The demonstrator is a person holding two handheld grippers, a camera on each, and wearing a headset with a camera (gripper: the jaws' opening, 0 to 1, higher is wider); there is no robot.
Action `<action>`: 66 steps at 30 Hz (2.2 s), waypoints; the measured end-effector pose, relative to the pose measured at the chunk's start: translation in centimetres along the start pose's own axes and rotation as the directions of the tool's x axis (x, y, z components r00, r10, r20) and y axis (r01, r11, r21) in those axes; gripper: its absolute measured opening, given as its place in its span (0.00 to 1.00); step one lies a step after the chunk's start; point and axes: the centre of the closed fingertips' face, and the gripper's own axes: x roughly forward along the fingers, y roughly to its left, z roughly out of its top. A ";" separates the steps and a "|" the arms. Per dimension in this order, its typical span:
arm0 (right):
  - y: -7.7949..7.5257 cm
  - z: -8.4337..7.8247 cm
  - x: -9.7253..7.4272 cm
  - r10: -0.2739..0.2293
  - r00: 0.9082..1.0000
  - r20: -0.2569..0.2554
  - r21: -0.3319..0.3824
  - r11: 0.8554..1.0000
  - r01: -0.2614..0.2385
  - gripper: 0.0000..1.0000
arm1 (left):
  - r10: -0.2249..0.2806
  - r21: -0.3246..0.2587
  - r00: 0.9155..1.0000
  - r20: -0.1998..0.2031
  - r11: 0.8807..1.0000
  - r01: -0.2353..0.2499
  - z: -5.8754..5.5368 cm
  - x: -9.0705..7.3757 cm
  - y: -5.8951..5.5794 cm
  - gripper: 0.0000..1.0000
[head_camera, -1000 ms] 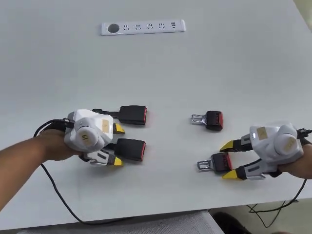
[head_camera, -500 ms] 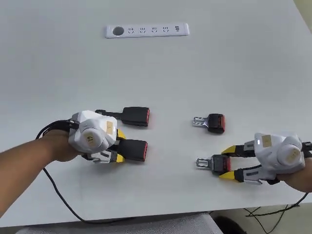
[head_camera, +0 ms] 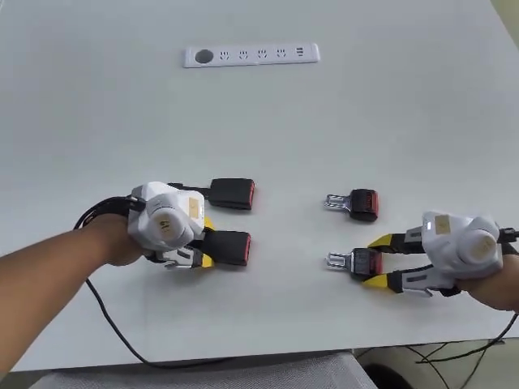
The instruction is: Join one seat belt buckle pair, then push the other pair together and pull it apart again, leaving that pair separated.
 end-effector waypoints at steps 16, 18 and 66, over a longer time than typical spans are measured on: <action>-0.1 3.4 3.2 0.033 0.997 0.064 -0.025 0.999 -0.032 0.34 | 0.014 -0.037 1.000 0.007 0.999 -0.013 0.1 0.0 0.0 0.33; -0.1 3.8 3.7 0.038 0.997 0.071 -0.031 0.999 -0.036 0.34 | 0.014 -0.039 1.000 0.007 0.999 -0.014 0.1 0.0 0.0 0.33; 1.2 10.5 9.7 0.089 0.986 0.139 -0.060 0.995 -0.082 0.34 | 0.030 -0.042 1.000 0.006 0.999 -0.030 0.1 0.2 0.1 0.32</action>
